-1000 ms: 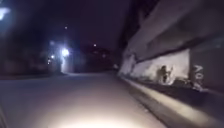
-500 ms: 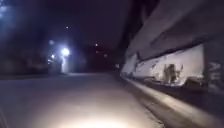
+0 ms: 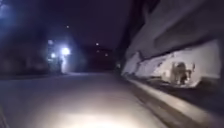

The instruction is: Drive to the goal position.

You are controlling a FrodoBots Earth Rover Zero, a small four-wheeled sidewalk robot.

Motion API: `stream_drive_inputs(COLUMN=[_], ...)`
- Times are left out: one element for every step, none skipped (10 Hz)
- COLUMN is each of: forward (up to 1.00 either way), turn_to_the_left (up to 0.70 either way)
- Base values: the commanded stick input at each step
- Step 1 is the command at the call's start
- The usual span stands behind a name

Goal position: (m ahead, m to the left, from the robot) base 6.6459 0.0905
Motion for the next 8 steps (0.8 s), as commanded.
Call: stream_drive_inputs(forward=[0.7,0.7,0.7,0.7,0.7,0.7,0.7,0.7], turn_to_the_left=[0.0,0.0,0.0,0.0,0.0,0.0,0.0,0.0])
